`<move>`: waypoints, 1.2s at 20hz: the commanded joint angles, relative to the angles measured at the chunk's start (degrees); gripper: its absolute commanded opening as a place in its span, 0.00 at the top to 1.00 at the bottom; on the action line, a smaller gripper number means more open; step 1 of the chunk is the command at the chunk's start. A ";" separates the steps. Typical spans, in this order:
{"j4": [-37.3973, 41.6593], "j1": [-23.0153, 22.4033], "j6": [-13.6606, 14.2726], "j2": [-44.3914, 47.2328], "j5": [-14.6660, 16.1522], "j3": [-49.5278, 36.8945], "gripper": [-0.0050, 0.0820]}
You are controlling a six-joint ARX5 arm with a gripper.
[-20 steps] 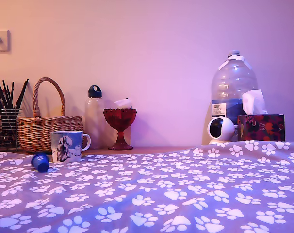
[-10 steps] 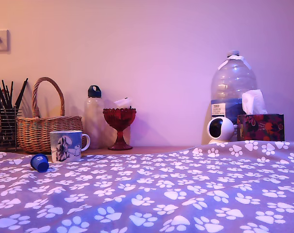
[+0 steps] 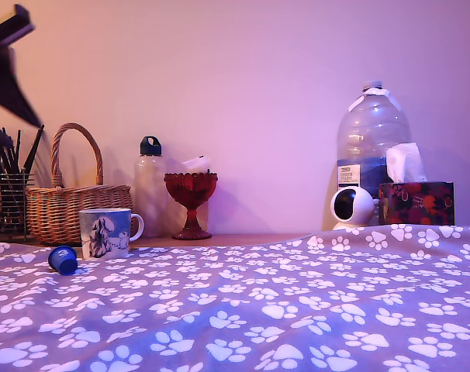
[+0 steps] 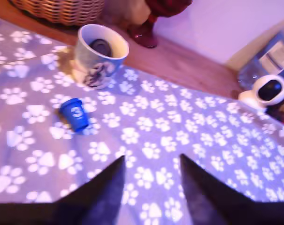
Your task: Pick the coffee capsule and then drop it inside the coffee cup in front of you
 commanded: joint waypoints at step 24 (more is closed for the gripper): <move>-14.34 -2.34 -0.35 31.65 -8.57 26.05 0.29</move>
